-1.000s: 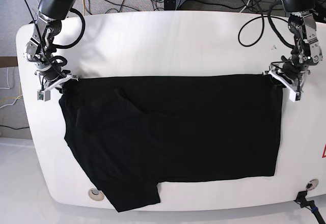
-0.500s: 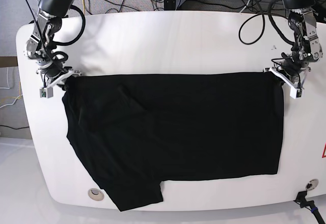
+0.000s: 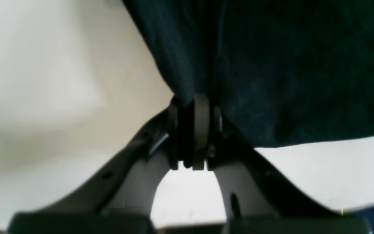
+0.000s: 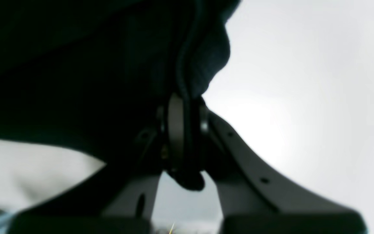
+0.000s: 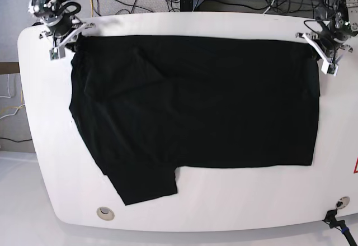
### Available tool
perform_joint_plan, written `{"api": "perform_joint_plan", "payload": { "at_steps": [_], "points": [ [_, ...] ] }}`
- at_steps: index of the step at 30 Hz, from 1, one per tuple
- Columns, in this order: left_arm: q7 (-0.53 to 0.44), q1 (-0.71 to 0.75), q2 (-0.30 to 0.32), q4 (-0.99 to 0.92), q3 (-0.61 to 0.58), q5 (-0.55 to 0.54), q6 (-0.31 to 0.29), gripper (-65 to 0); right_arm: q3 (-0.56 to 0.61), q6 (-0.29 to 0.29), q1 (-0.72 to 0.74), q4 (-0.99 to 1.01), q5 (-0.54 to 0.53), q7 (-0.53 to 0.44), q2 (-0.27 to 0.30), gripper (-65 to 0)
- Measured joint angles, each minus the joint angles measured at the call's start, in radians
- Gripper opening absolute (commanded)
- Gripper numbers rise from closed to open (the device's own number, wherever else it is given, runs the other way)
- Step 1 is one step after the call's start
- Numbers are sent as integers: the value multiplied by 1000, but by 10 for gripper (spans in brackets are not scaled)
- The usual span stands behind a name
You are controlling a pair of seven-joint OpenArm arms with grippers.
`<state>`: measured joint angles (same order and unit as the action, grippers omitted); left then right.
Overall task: Fold the T-shirt properly
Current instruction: 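Pull the shoulder edge with both grippers back toward the robot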
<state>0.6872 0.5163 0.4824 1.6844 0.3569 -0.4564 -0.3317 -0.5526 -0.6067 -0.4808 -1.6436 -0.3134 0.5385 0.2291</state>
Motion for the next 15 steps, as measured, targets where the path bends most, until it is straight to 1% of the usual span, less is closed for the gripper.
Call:
{"api": "perform_joint_plan", "payload": {
  "at_steps": [3, 7, 9, 15],
  "points": [
    [0, 51, 4, 8, 32, -2, 5, -650, -18, -4, -69, -56, 3, 6, -33, -650],
    [-3, 122, 4, 31, 72, -7, 0, -650, -17, -3, -127, -108, 3, 14, -40, -650],
    [-3, 148, 3, 43, 74, -6, 2, -650, -19, 0, -132, -116, 11, 11, -61, -650],
    [-3, 179, 0, 63, 73, -7, -2, -650, -17, -3, -132, -117, 11, 13, -54, -650]
  ]
}}
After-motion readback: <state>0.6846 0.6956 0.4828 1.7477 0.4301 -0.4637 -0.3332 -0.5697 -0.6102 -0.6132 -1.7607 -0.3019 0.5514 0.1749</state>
